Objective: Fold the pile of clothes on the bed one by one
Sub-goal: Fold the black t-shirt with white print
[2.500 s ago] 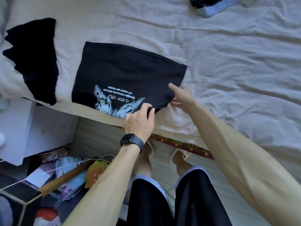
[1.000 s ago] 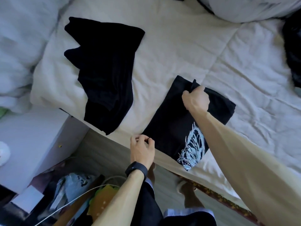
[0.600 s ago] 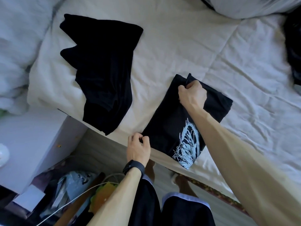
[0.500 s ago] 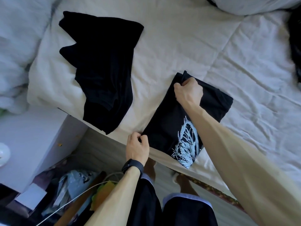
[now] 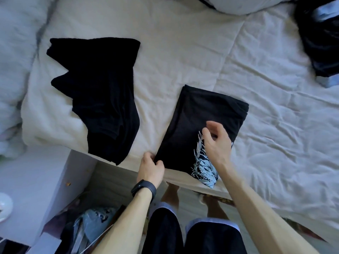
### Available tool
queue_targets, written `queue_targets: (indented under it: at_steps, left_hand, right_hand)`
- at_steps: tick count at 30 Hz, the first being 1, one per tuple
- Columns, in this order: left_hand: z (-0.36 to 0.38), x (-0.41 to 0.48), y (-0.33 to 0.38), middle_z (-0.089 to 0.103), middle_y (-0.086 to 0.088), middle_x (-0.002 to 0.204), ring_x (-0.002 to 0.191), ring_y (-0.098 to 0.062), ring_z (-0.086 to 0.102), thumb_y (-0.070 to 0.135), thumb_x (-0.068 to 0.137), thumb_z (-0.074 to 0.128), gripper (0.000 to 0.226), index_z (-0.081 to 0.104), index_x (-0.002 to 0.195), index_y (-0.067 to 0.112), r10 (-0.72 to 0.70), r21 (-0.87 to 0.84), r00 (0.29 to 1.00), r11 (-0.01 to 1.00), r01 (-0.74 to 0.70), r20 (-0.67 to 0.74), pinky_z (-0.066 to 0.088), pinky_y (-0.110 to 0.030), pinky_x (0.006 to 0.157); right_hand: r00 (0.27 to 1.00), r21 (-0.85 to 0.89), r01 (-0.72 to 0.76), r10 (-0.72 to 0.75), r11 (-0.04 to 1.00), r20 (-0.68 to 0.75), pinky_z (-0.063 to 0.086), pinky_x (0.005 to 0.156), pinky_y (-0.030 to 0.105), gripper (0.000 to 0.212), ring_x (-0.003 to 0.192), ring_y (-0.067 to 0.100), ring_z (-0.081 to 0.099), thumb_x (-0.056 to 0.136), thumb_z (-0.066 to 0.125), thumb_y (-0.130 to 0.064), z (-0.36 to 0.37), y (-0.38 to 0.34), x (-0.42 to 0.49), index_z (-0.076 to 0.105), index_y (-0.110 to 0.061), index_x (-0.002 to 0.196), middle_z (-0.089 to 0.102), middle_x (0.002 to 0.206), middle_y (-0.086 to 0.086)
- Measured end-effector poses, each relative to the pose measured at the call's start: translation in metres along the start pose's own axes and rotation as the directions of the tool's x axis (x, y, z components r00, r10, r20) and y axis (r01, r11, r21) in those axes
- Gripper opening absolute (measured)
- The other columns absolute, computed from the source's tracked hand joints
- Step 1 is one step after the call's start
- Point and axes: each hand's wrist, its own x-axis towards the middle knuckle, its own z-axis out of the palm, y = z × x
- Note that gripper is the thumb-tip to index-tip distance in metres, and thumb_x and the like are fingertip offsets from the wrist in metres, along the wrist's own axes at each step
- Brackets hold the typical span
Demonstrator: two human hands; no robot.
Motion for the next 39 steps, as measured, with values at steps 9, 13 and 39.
queue_targets:
  at_steps: [9,13,39]
  left_hand:
    - [-0.007,0.005,0.019,0.058,0.012,0.103,0.103,-0.019,0.056,0.065,0.092,0.052,0.044,0.055,0.11,0.025,0.014,0.052,0.988,0.998,-0.022,0.151,0.042,-0.033,0.086]
    - [-0.01,0.012,0.018,0.06,0.0,0.118,0.108,-0.025,0.058,0.047,0.097,0.058,0.044,0.054,0.123,0.012,0.07,0.116,0.987,0.989,-0.088,0.146,0.046,-0.036,0.088]
    - [-0.011,-0.143,-0.042,0.067,-0.007,0.113,0.056,-0.015,0.066,0.006,0.099,0.047,0.035,0.045,0.122,0.032,0.021,-0.218,0.998,0.976,-0.006,0.066,0.048,-0.024,0.052]
  right_hand:
    - [0.878,0.048,-0.46,0.445,0.887,0.178,0.056,0.088,0.039,0.055,0.096,0.013,0.07,0.082,0.067,-0.071,-0.035,0.12,-0.06,0.069,-0.022,0.107,0.075,0.099,-0.008]
    - [0.904,0.071,-0.415,0.402,0.907,0.148,0.046,0.069,0.029,0.041,0.076,0.013,0.063,0.097,0.062,-0.048,-0.037,0.127,-0.067,0.065,-0.006,0.098,0.069,0.087,0.0]
    - [0.927,0.235,-0.376,0.364,0.896,0.095,0.055,0.078,0.042,0.032,0.074,0.025,0.067,0.091,0.06,-0.028,-0.083,0.145,-0.196,0.048,-0.039,0.119,0.069,0.082,0.005]
